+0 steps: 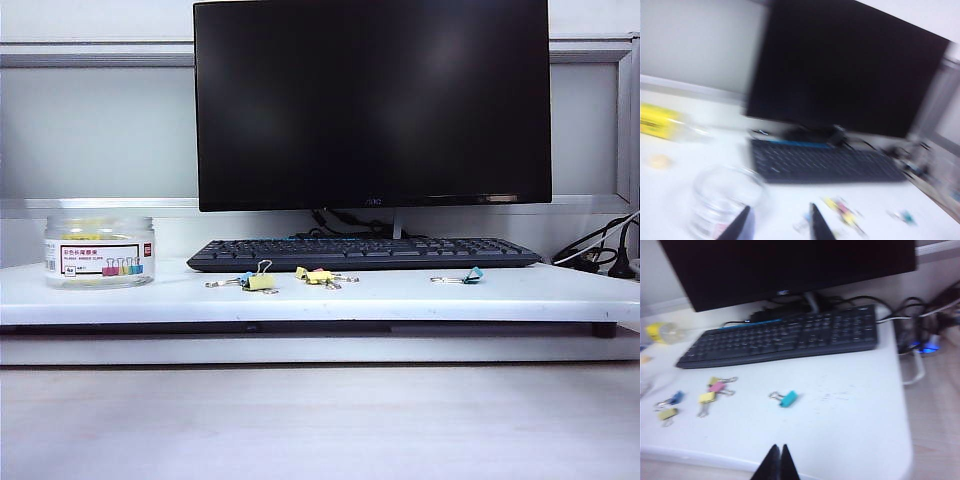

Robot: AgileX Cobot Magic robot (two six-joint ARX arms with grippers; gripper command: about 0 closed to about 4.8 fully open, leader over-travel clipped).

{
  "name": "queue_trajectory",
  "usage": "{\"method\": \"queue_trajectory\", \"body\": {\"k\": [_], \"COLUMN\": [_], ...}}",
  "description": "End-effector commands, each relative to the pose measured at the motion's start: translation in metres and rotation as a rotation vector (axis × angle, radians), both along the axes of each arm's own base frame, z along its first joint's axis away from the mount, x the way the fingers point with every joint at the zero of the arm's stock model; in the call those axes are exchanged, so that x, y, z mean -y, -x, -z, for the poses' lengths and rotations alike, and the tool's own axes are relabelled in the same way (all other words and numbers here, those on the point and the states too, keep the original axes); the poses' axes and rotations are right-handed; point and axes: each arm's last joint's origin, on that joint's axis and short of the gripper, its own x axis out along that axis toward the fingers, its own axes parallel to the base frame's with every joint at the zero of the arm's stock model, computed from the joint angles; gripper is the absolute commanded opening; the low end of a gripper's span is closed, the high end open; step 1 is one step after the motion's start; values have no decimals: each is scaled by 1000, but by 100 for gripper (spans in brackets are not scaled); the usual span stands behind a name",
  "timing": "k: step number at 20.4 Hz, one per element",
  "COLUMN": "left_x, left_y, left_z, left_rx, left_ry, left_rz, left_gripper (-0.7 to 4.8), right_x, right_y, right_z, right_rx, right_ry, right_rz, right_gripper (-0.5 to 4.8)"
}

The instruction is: Pick up the clips with the largest number of clips of the same color on the table and place them in a round transparent plastic box.

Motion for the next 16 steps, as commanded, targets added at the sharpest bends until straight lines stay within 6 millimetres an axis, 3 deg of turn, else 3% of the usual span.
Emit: {"method": "queue_trajectory", "body": {"k": [1,8,11,16], "left_x": [2,7,10,12], "left_y": [5,4,-11,-43], "left_z": [-3,-19,-33,-55], "left_rx": [-77,-244,-403,-520], "left_ry": [19,8,11,-126], "left_rz": [89,266,333,360], "left_gripper": [157,162,162,161], "right_x": [0,-3,-5,-6], "right_y": [1,2,3,3], "right_z": [-3,-3,-3,-3], "right_rx": [18,-16,-19,-27], "right_ry": [-14,-92,-91,-102], "right_rz": [-15,-95,-186,-216], "right_gripper": [-5,-5,-5,-5]}}
